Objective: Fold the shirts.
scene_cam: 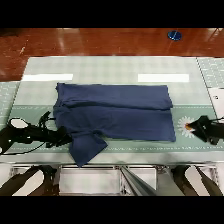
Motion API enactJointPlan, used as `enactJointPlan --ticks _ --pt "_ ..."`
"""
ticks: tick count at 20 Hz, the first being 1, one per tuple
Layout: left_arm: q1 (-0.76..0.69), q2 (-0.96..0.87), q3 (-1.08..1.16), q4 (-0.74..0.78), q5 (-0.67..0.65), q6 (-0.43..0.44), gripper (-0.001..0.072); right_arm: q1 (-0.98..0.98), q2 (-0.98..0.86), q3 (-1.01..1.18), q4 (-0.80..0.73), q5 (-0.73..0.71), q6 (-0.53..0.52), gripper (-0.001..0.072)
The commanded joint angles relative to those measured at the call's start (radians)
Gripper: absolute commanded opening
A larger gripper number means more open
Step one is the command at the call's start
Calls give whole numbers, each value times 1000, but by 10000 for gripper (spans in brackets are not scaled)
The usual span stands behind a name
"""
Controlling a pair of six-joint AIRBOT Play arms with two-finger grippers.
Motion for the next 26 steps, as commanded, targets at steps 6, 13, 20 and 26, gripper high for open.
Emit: enactJointPlan --ticks 6,13,20,26 --pt "-27 -11 34 -12 9 15 20 167 -66 -143 -65 32 16 422" --pt "-27 -11 35 -12 15 14 19 167 -199 -142 157 -143 -39 421" --pt "-19 -14 163 -12 40 14 19 167 -246 -142 309 -117 -232 19" --pt "-19 -21 342 -12 32 14 20 167 -247 -37 310 -58 -270 18"
